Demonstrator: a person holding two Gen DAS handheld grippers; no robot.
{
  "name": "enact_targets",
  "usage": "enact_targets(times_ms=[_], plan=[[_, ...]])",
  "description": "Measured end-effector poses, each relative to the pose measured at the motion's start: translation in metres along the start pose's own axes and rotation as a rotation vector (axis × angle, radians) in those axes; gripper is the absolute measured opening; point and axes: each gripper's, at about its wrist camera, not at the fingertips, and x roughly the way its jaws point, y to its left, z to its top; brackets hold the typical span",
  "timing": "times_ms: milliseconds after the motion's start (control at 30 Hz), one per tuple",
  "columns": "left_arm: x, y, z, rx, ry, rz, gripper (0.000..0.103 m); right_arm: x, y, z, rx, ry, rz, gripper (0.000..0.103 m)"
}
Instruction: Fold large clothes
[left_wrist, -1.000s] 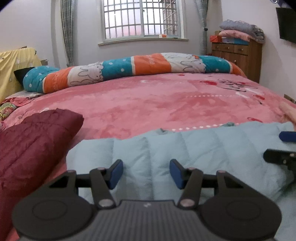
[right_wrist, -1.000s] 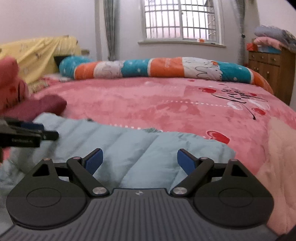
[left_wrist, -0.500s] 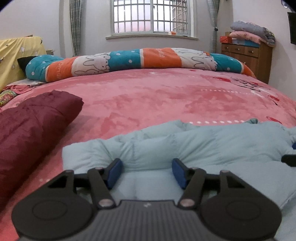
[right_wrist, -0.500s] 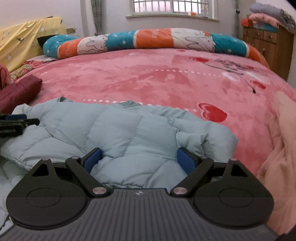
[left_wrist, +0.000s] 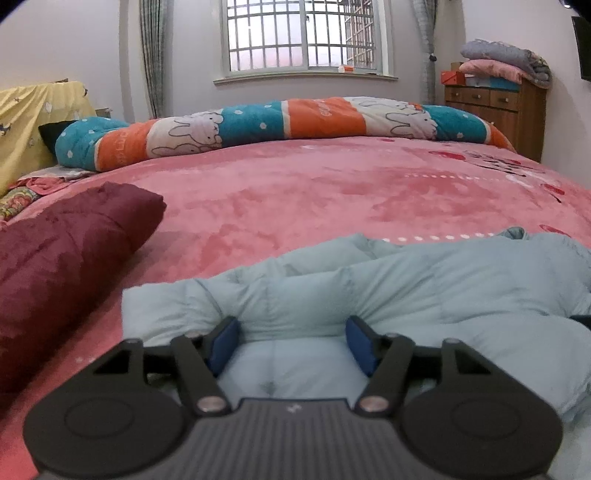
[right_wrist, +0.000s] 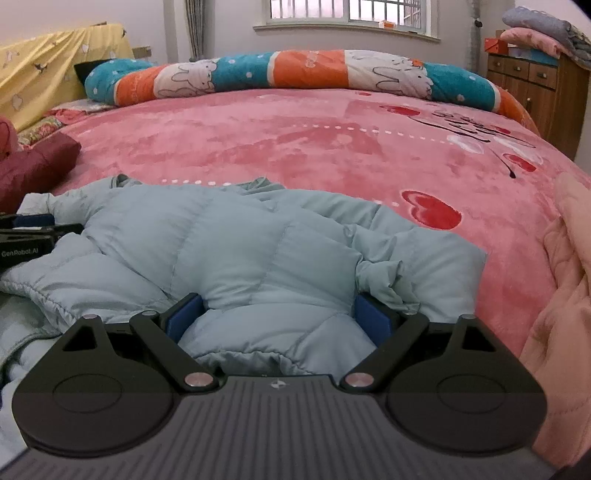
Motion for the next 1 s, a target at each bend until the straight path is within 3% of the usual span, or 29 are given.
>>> enact_targets(times_ms=[100,267,333,500,767,1000], plan=[[-0.018,-0.005,0.009,-0.007,0.004,0.034,0.065,-0.015,0.0,0.001,0.012,-0.036,-0.006,0.103],[-0.061,-0.031,0.018,-0.065,-0.072,-0.049,0.066,-0.062,0.001,0.006,0.014,-0.138,-0.047,0.103],[-0.066,-0.049,0.017,-0.068,-0.056,-0.094,0.067,-0.07,-0.001,0.004,0.021,-0.127,-0.04,0.103],[-0.057,-0.085,0.008,-0.028,0.009,-0.104,0.069,-0.066,-0.009,-0.006,0.091,-0.066,-0.005,0.103],[-0.041,-0.088,-0.016,-0.021,0.027,-0.091,0.073,-0.044,-0.013,-0.019,0.13,0.032,0.022,0.103],[-0.035,-0.087,-0.017,-0.04,0.036,-0.112,0.075,-0.041,-0.005,-0.022,0.089,0.024,-0.004,0.103]])
